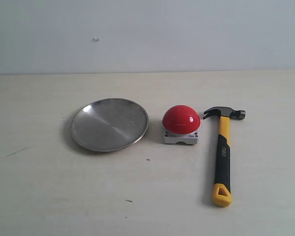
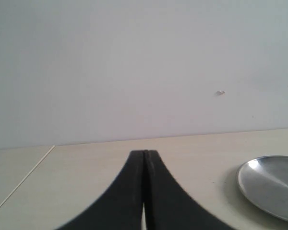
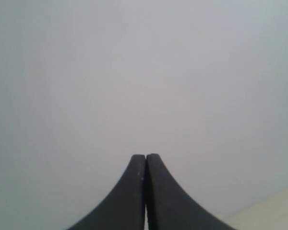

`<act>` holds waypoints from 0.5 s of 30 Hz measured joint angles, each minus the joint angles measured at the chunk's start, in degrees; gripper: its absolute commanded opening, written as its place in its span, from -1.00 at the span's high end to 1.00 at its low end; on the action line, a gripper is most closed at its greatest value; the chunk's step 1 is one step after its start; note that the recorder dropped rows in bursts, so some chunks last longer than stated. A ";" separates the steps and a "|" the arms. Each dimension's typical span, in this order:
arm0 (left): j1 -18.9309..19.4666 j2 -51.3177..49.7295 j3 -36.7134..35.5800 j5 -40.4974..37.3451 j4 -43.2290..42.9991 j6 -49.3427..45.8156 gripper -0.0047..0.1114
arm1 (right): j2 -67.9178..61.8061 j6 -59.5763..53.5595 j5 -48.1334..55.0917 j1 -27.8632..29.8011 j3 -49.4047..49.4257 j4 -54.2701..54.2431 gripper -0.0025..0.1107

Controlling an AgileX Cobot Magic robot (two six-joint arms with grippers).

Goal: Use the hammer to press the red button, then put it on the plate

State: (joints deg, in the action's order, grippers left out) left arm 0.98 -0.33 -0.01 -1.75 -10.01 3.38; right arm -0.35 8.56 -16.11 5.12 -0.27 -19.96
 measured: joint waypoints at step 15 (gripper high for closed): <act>0.00 0.00 0.00 0.00 0.00 0.00 0.92 | -26.51 -22.74 12.66 0.00 -21.50 -12.71 0.96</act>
State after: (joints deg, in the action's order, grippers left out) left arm 0.98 -0.33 -0.01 -1.75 -10.01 3.38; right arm -26.87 -14.18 -3.44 5.12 -21.77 -32.67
